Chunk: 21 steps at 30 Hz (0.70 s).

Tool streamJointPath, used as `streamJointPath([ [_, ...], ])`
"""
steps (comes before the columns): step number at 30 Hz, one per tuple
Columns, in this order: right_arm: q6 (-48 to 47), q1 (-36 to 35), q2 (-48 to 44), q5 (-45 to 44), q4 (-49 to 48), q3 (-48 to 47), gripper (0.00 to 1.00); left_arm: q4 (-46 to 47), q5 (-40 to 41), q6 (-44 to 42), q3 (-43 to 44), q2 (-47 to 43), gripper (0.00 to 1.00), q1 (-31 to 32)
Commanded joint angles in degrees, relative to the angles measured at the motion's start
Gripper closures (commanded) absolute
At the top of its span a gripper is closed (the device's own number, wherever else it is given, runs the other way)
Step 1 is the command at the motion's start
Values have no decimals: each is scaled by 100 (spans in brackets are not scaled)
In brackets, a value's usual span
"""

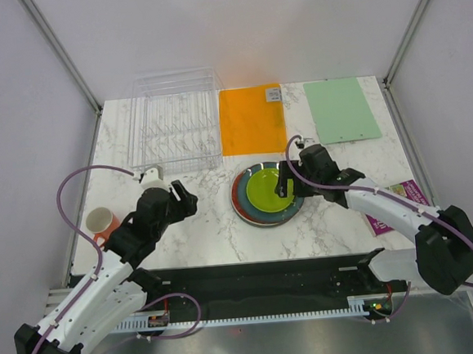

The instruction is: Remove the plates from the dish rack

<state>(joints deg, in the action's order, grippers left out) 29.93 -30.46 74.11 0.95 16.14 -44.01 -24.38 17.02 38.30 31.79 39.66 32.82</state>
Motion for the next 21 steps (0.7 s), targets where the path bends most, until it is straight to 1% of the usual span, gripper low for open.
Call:
streamJointPath([
  [1, -162, 5, -475, -464, 372, -99, 2, 12, 267, -271, 11, 15, 27, 5],
  [5, -478, 5, -1020, -876, 688, -196, 2, 4, 320, -411, 90, 24, 22, 5],
  [6, -532, 5, -1247, -1199, 741, -248, 2, -5, 381, -507, 134, 50, 20, 5],
  [7, -593, 5, -1354, -1350, 794, -275, 2, 3, 434, -560, 160, 68, 0, 5],
  [8, -724, 5, -1459, -1474, 846, -301, 2, 4, 504, -665, 196, 112, 0, 14],
  [9, -778, 5, -1661, -1823, 838, -301, 2, -5, 644, -727, 283, 190, 0, 5],
  [13, -1033, 5, -1979, -2624, 707, -257, 2, 21, 925, -965, 617, 384, 0, 5],
  [15, -1129, 5, -1979, -2915, 636, -257, 2, 30, 1328, -1061, 810, 463, 0, 5],
  [16, -1139, 5, -1944, -3299, 636, -275, 2, 30, 1461, -1097, 881, 542, 0, 5],
  [18, -1235, 5, -1847, -3626, 645, -319, 2, 39, 1585, -1307, 1100, 639, 0, 5],
  [19, -1235, 5, -1830, -3942, 645, -328, 2, 39, 1638, -1360, 1171, 700, 0, 5],
  [21, -1418, 5, -1794, -4155, 610, -310, 2, 74, 1822, -1509, 1329, 736, 0, 5],
])
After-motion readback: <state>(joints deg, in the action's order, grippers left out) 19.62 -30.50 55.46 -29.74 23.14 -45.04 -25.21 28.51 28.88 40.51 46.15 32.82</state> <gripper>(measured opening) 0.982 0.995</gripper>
